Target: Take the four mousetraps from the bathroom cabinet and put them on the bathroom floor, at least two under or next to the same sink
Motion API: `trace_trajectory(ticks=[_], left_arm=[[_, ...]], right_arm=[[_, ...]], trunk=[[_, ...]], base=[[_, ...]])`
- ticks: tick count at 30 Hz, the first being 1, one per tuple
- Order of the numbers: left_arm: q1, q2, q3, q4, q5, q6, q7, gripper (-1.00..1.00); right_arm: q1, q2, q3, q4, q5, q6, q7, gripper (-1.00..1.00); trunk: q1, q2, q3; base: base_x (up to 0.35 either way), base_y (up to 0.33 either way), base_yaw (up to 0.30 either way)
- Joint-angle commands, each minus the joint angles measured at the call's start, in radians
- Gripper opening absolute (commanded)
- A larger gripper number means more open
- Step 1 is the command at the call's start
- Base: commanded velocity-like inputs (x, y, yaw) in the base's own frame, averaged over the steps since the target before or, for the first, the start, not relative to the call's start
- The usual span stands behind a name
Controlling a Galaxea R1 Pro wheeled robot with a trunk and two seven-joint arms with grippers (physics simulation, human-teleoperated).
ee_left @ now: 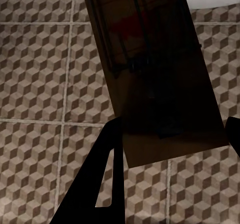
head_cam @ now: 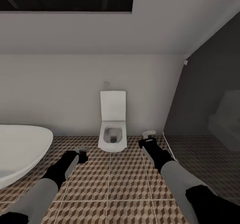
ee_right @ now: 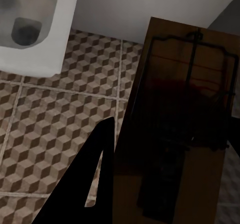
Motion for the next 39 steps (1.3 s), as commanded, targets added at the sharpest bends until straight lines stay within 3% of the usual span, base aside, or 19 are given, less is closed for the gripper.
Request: trace_trajectory(ticks=[1,39], left_arm=[[-0.001,0.001,-0.007,-0.002,0.009,0.004,0.01,-1.0],[-0.001,-0.01,-0.007,-0.002,0.009,0.003,0.01,-1.0]], right_arm=[[-0.001,-0.001,0.006,-0.001,-0.001,0.007,-0.003,-1.0],[-0.001,0.003,0.006,0.0,-0.002,0.007,-0.003,-1.0]], trunk=[[0.004,-0.008,-0.005],[0.15,-0.274,-0.124]], base=[[0.0,0.0,0.0],[0.0,0.0,0.0]])
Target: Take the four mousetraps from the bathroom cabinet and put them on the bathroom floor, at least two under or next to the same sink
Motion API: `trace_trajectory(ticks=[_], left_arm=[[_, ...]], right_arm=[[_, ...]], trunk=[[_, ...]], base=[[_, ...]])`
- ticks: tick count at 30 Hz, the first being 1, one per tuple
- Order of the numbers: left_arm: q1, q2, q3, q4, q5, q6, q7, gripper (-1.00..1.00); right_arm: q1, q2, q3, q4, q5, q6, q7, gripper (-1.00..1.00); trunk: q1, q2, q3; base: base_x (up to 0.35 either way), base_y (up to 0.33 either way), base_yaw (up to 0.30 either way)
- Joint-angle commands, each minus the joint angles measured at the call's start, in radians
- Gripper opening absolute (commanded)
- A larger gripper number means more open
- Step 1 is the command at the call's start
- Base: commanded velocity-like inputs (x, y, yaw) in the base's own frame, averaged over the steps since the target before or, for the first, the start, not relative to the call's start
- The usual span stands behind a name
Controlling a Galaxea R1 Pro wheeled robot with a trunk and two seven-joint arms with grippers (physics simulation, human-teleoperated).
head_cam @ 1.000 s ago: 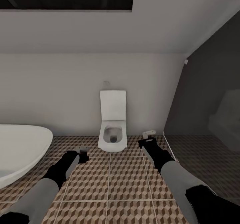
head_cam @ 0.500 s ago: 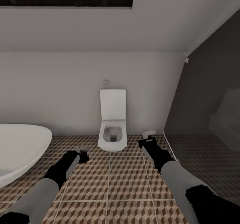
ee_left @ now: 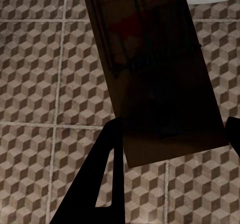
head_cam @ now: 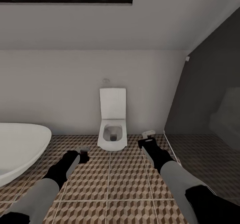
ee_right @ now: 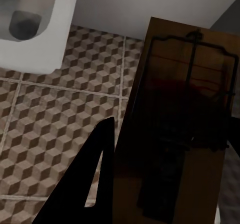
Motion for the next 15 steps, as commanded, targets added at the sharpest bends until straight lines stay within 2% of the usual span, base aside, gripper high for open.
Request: trace_trajectory(ticks=[1,15], left_arm=[[0.0,0.001,-0.007,-0.001,0.009,0.004,0.01,-1.0],[-0.001,0.001,-0.007,-0.002,0.009,0.004,0.01,-1.0]], right_arm=[[-0.001,0.002,0.006,-0.001,-0.001,0.007,-0.003,-1.0],[-0.001,0.014,0.006,-0.001,-0.001,0.007,-0.003,-1.0]], trunk=[[0.004,-0.008,-0.004],[0.058,-0.106,-0.048]], base=[[0.0,0.0,0.0],[0.0,0.0,0.0]])
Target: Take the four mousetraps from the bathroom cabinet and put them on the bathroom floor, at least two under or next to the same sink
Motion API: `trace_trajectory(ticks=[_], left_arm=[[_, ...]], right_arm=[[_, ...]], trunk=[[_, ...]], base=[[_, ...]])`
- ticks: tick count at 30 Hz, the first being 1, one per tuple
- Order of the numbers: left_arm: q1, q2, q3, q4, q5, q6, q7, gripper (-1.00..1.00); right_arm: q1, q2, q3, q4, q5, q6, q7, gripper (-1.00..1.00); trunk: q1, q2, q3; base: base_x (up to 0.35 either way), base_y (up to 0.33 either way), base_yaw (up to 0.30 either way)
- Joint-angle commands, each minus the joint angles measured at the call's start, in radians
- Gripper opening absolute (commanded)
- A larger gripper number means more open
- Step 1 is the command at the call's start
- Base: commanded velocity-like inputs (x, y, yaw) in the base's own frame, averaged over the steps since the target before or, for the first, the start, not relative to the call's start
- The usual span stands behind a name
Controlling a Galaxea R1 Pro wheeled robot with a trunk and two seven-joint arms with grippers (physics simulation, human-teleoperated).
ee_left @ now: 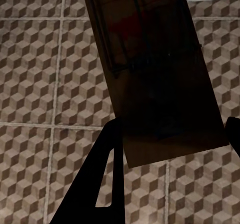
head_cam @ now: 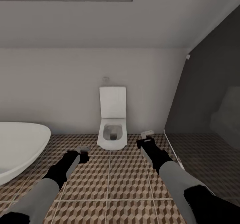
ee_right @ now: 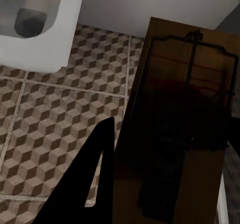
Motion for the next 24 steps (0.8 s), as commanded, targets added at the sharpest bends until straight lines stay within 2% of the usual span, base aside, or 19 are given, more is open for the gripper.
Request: trace_trajectory(ticks=[1,24], left_arm=[[0.0,0.001,-0.007,-0.001,0.009,0.004,0.01,-1.0],[-0.001,-0.014,-0.007,0.002,0.009,0.004,0.01,-1.0]], right_arm=[[0.0,0.0,0.006,-0.001,-0.001,0.007,-0.003,-1.0],[-0.001,0.013,0.006,0.006,0.0,0.007,-0.003,-1.0]], trunk=[[0.004,-0.008,-0.004],[0.092,-0.169,-0.076]], base=[[0.0,0.0,0.0],[0.0,0.0,0.0]])
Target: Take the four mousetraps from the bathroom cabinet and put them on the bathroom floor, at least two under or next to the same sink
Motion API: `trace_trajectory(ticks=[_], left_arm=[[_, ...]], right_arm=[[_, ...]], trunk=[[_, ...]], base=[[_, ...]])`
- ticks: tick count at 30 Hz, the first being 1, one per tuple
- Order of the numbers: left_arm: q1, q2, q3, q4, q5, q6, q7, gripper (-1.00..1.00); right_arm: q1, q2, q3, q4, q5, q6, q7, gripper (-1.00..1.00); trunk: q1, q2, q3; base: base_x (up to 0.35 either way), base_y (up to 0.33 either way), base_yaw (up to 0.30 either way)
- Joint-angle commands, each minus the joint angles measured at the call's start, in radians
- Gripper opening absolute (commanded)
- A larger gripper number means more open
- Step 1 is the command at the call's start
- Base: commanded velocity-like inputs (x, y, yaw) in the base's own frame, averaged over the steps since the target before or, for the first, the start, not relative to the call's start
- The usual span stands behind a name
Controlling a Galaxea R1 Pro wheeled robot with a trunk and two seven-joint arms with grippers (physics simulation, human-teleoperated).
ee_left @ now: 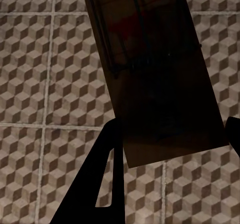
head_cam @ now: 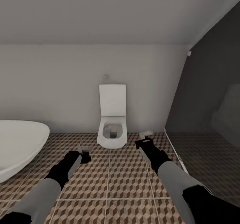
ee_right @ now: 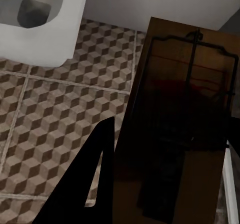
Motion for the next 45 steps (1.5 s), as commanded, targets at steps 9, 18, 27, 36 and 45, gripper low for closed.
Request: trace_trajectory(ticks=[9,18,27,36,45], left_arm=[[-0.001,0.001,-0.007,0.002,0.009,0.003,0.01,-1.0],[-0.001,0.001,-0.007,0.002,0.009,0.003,0.01,-1.0],[-0.001,0.001,-0.007,0.001,0.009,0.003,0.01,-1.0],[-0.001,0.001,-0.007,0.001,0.009,0.004,0.01,-1.0],[-0.001,0.0,-0.008,0.002,0.009,0.004,0.01,-1.0]], right_arm=[[0.0,0.0,0.006,-0.001,-0.001,0.007,-0.003,-1.0],[0.0,0.001,0.006,-0.001,-0.001,0.007,-0.003,-1.0],[0.0,0.001,0.006,-0.001,-0.001,0.007,-0.003,-1.0],[0.0,0.001,0.006,-0.001,-0.001,0.007,-0.003,-1.0],[0.0,0.001,0.006,-0.001,-0.002,0.007,-0.003,-1.0]], trunk=[[0.035,-0.064,-0.029],[0.069,-0.127,-0.058],[0.104,-0.19,-0.086],[0.138,-0.253,-0.114],[0.173,-0.316,-0.151]], base=[[0.0,0.0,0.0],[0.0,0.0,0.0],[0.0,0.0,0.0],[0.0,0.0,0.0],[0.0,0.0,0.0]])
